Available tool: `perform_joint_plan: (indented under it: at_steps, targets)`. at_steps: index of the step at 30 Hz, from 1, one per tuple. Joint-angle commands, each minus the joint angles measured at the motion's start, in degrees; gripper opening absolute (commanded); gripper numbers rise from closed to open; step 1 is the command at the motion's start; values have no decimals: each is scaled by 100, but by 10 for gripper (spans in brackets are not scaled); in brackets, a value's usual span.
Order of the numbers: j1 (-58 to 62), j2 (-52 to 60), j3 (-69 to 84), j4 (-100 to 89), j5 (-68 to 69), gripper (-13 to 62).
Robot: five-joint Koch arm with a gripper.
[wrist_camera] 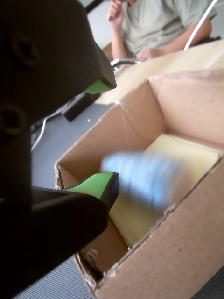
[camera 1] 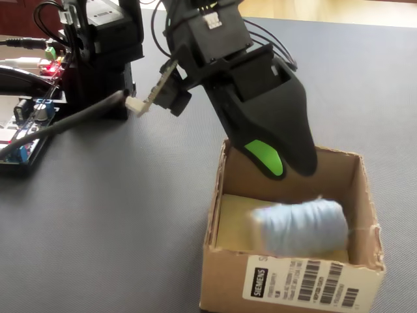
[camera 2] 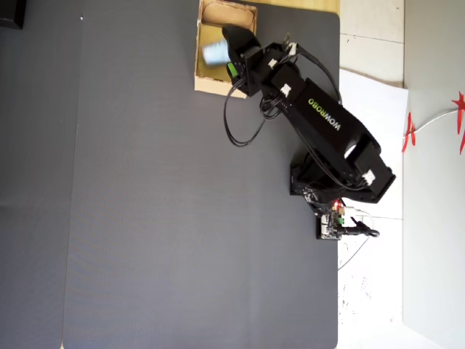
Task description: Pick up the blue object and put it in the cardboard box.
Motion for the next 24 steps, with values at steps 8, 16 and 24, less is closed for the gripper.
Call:
perform_joint_plan:
  at_steps: [8, 16, 24]
  targets:
    - [-483, 624, -571, -431, 237, 335]
    - [-2276, 1512, -123, -940, 615, 340]
    - [-3691, 2268, 782, -1327, 703, 340]
